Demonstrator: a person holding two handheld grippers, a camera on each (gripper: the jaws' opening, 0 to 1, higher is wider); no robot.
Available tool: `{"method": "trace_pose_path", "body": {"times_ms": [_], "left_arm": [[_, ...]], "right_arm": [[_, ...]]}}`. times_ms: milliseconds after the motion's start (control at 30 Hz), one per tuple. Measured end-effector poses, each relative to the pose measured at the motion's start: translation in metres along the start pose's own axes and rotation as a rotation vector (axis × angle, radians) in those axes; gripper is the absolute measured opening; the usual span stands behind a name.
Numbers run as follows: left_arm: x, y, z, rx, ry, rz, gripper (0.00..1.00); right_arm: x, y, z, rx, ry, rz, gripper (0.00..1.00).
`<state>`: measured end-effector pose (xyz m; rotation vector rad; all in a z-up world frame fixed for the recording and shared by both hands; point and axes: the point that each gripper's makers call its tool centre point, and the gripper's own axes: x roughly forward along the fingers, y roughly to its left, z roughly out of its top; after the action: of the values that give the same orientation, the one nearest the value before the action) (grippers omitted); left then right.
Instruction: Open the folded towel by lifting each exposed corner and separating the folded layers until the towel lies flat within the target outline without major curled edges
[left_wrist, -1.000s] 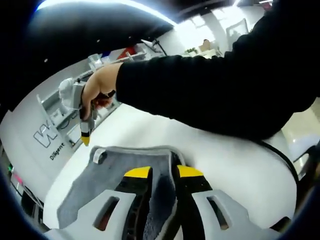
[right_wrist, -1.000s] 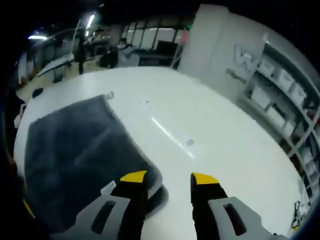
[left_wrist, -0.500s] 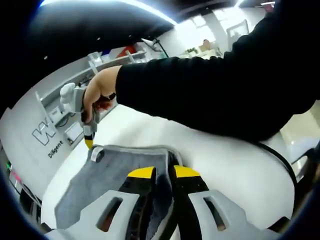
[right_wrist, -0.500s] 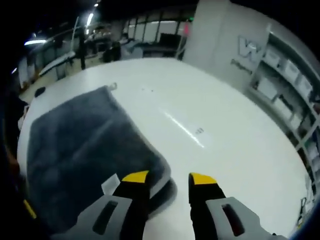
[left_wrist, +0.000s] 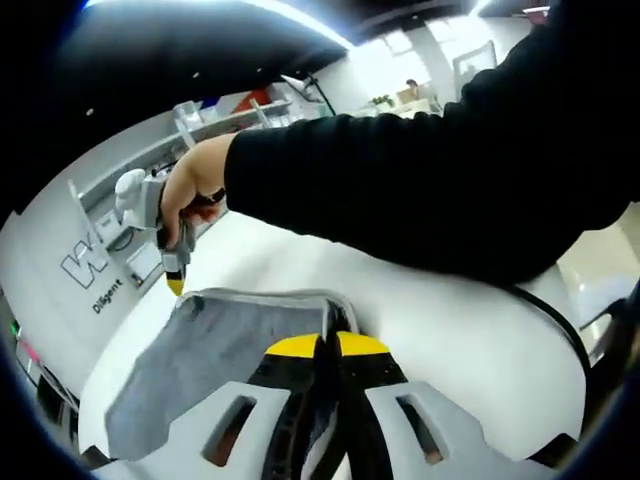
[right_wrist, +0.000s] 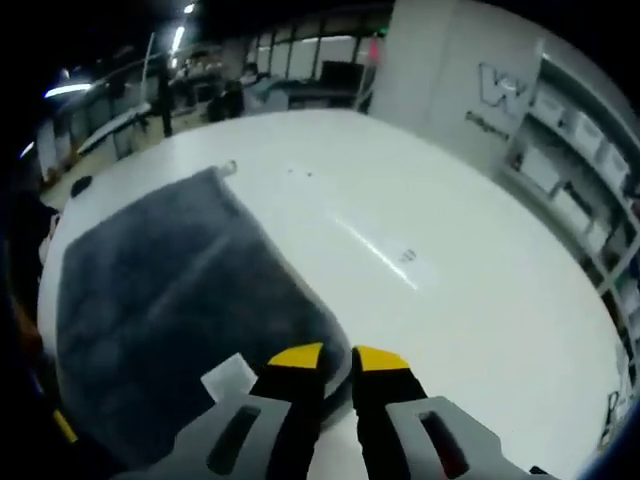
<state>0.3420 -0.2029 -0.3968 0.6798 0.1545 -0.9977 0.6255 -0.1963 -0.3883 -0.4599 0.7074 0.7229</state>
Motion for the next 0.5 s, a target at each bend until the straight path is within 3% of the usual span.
{"method": "trace_pose_path", "body": {"times_ms": [133,500], "left_arm": [[-0.0002,-0.0032,0.0001,0.007,0.000,-0.007,0.02],[-0.0029,-0.0042,0.0035,0.028,-0.012,0.000,0.01]], "right_arm": [[-0.0007,0.0042,0.0012,-0.014,-0.005,0.020,0.00],[0.0019,-0.0004,0.0011,-0.017,0.008,0.018,0.00]]}}
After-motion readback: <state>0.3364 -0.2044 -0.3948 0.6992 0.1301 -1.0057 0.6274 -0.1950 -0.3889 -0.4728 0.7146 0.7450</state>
